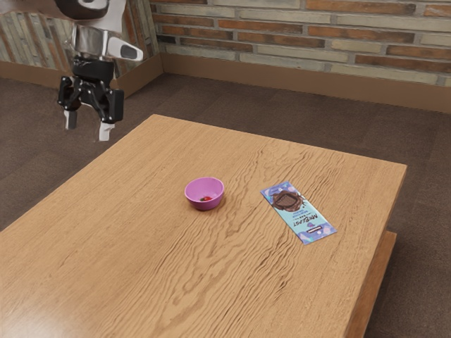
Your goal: Take strawberry from the bowl
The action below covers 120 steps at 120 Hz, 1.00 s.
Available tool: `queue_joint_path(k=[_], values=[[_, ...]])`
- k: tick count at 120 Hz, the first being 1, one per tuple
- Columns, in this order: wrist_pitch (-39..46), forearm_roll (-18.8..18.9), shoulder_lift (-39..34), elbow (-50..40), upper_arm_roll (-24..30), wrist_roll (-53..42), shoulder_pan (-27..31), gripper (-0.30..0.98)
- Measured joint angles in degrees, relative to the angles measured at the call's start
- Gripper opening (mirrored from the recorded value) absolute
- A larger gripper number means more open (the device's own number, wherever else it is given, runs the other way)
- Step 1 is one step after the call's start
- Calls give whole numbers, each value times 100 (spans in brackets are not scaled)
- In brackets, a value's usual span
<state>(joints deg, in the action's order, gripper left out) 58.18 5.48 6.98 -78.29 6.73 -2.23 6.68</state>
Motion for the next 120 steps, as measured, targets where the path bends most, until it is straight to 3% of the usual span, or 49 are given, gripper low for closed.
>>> queue_joint_path(k=[16, 36, 50, 63, 80, 120], values=[[1476, 8, 8, -132, 11, -105, 75, 69], [2388, 13, 29, -74, 141, -213, 122, 69], [3026, 337, 664, 132, 432, -386, -269, 65], [3591, 747, 1527, 153, 452, -522, -254, 51], [4429, 928, 2203, 93, 436, -671, -194, 39], [5630, 577, 2407, -663, 428, -919, -176, 20]])
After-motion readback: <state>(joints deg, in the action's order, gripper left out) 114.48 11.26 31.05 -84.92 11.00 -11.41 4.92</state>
